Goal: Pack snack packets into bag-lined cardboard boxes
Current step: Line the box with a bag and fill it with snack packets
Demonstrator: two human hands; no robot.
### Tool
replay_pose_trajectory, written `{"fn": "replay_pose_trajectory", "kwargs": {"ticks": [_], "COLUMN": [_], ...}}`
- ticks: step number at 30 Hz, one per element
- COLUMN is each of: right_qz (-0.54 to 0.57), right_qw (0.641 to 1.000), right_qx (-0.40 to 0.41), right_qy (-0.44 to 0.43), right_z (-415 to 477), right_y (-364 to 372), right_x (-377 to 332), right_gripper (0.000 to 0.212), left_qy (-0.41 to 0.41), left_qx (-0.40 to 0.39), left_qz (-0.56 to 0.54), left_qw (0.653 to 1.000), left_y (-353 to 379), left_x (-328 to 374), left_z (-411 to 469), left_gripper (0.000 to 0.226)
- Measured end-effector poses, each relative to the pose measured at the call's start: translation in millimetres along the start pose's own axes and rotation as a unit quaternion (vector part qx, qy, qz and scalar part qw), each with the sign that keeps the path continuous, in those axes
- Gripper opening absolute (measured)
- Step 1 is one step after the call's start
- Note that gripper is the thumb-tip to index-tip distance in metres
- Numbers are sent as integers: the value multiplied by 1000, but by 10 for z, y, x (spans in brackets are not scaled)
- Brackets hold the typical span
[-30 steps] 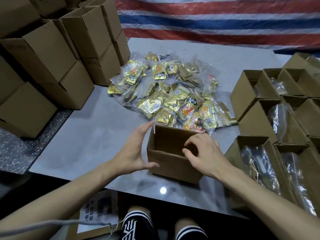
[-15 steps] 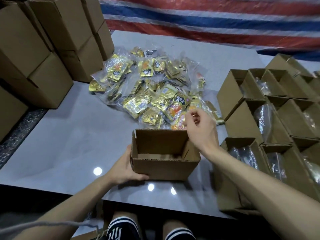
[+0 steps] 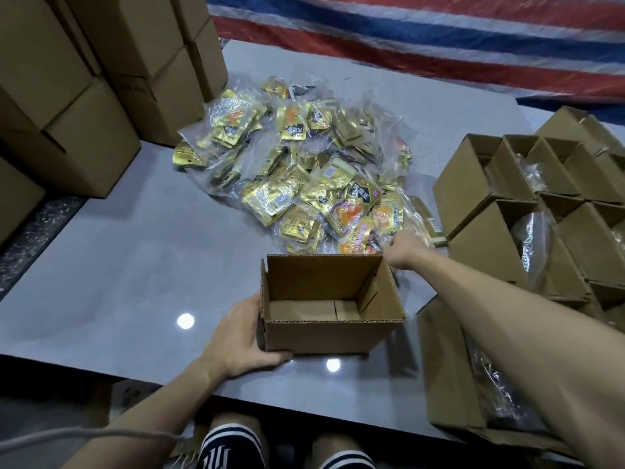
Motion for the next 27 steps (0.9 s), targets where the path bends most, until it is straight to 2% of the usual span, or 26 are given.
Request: {"fn": "replay_pose_trajectory", "kwargs": {"ticks": [4, 8, 11, 16, 18, 20, 21, 25, 27], "right_qz": [4, 70, 129, 200, 210, 191, 199, 338, 321], "right_qw": [993, 987, 986, 973, 973, 980, 979, 936, 941], "right_qx": [115, 142, 98, -82, -55, 9, 15, -84, -99], "right_qy": [8, 17, 32, 84, 80, 56, 45, 44, 31], "right_z": [46, 140, 154, 75, 69, 60, 44, 33, 77], "right_y": [-93, -167, -228, -253, -279, -315, -300, -62, 28], "right_x": [50, 47, 5, -36, -80, -109, -127, -229, -272], "right_gripper": [18, 29, 34, 20, 10, 15, 16, 8, 9], "left_qy": [4, 6, 3, 5, 8, 16, 21, 26, 30], "left_qx": [-5, 4, -1, 10, 10, 6, 4, 2, 5], "left_qz": [11, 15, 26, 34, 24, 16, 15, 8, 13], "left_qw": [1000, 1000, 1000, 999, 1000, 1000, 1000, 1000, 999], "left_y": [8, 5, 30, 49, 74, 96, 103, 106, 112], "left_x": [-13, -17, -50, -90, -97, -111, -118, -169, -183], "left_z": [12, -3, -8, -24, -29, -26, -22, -15, -17], "left_gripper": [63, 64, 65, 61, 54, 49, 48, 51, 52]}}
Point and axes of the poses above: each hand's wrist, its own z-axis towards the middle knuckle, its own y-axis out of the palm, x = y × z, the point moved 3 cm from there along z, towards the middle knuckle, and after that the axes turned 7 degrees about x, right-handed, at the moved point
